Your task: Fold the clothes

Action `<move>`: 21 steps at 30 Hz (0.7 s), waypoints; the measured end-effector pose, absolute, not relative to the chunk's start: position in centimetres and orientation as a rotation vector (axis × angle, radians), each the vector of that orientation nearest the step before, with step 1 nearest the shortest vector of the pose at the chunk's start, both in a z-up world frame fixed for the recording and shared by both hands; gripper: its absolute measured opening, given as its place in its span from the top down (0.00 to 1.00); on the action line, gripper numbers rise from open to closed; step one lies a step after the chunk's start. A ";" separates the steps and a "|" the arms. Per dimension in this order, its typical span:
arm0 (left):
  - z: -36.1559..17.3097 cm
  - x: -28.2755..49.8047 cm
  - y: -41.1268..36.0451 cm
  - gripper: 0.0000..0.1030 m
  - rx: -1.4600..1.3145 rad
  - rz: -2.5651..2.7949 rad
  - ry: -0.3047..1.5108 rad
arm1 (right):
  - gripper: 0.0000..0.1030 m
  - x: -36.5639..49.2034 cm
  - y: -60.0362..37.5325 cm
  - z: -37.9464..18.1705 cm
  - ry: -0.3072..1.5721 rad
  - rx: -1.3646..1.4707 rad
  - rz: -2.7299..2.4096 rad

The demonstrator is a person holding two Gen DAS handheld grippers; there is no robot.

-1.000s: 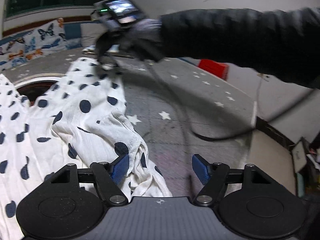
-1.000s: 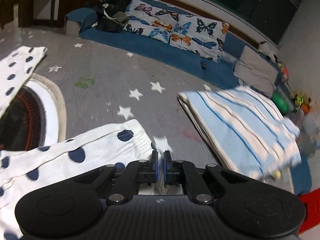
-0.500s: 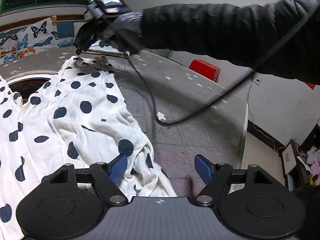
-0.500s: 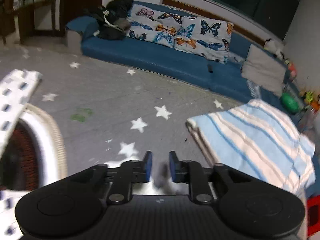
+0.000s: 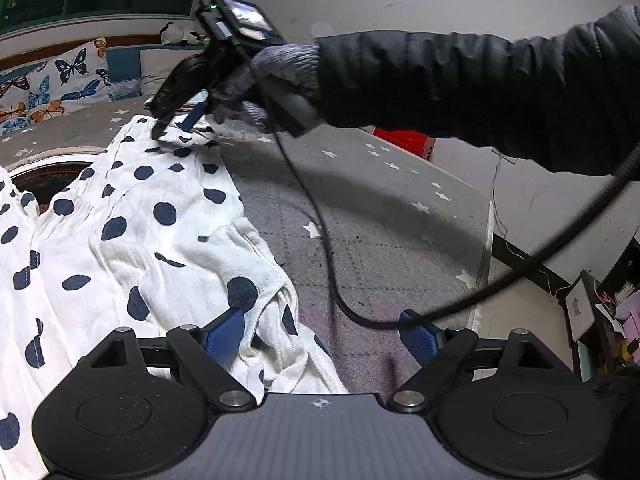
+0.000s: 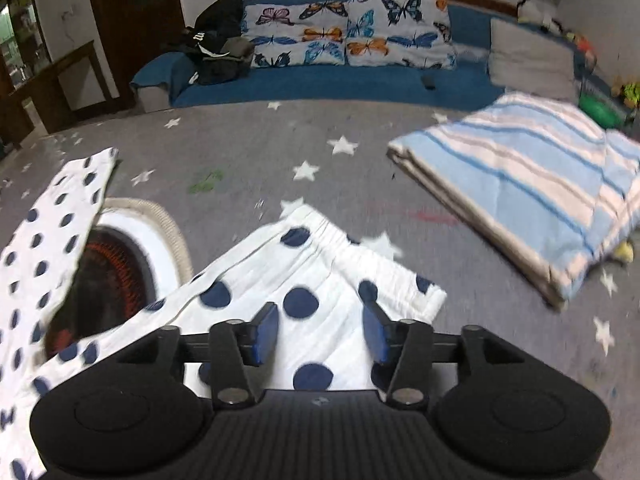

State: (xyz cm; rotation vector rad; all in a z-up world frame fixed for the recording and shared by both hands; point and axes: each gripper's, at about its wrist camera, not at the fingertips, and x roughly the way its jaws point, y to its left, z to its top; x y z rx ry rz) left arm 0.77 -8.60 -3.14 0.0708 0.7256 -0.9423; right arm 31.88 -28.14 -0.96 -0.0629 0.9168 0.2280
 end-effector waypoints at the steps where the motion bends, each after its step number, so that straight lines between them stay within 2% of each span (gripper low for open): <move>1: -3.2 0.7 -8.6 0.15 0.069 -0.944 0.725 | 0.44 32.4 -27.9 -1.2 0.905 -0.077 0.224; 10: -3.3 0.6 -9.0 0.11 0.058 -0.954 0.720 | 0.30 35.7 -26.6 -1.8 0.831 -0.109 0.248; 21: -2.7 0.0 -8.8 0.07 0.041 -0.890 0.712 | 0.30 31.2 -26.7 1.0 0.836 -0.120 0.363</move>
